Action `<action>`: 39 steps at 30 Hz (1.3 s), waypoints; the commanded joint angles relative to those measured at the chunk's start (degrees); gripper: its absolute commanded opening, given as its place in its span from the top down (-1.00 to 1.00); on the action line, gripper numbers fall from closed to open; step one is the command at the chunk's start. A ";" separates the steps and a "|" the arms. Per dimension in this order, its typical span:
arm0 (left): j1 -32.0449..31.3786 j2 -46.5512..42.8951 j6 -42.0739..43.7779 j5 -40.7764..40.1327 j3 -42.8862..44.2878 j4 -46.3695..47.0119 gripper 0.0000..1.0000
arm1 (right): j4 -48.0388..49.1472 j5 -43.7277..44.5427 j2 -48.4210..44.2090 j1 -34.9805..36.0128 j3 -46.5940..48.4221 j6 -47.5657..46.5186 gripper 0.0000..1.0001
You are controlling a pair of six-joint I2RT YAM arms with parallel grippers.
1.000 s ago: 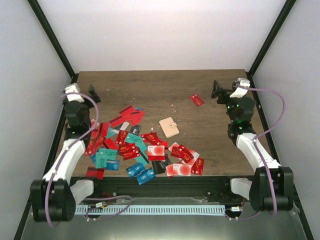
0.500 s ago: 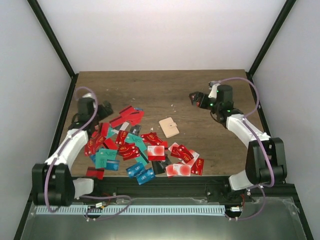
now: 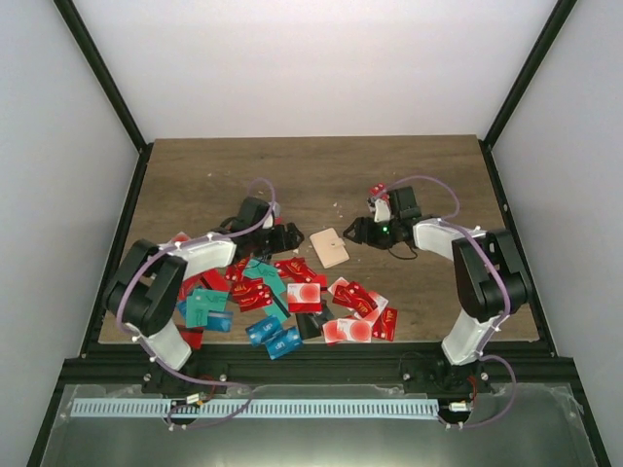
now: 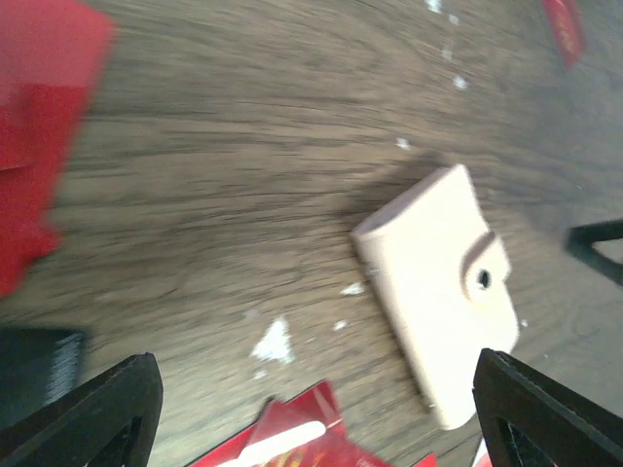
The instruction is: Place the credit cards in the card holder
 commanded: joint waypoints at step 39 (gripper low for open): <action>-4.52 6.99 -5.72 14.89 2.12 21.39 0.04 | 5.82 -20.16 2.19 0.74 -0.04 3.78 0.99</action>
